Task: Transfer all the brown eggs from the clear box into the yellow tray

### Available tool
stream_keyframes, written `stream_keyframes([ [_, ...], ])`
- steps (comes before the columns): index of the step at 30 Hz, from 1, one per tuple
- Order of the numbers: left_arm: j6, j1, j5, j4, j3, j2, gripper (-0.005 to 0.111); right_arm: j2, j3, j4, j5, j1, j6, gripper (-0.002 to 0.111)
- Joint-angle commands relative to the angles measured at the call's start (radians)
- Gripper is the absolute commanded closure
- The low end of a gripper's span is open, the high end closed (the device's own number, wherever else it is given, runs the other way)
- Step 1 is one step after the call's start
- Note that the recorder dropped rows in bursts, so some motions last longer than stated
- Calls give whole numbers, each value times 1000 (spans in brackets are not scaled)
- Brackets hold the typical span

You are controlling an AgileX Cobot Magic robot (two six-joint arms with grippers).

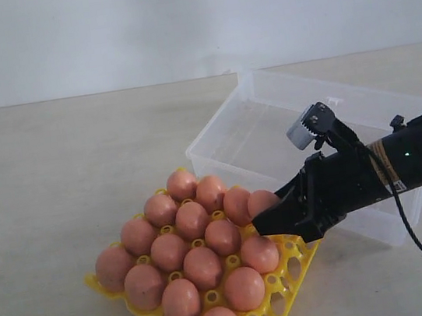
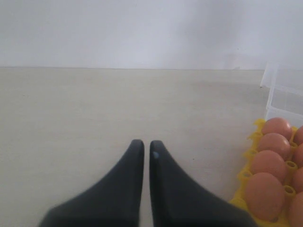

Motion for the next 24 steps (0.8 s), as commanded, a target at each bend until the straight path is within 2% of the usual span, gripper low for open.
stream_keyframes([
  [1, 0, -5, -2, 3, 4, -3, 103, -1, 6, -29, 16, 0, 0, 38],
  [14, 0, -5, 0, 3, 4, -3, 103, -11, 6, -9, 22, 0, 2, 37],
  [24, 0, -5, 0, 3, 4, -3, 103, -286, 6, 10, 48, -2, 7, 37],
])
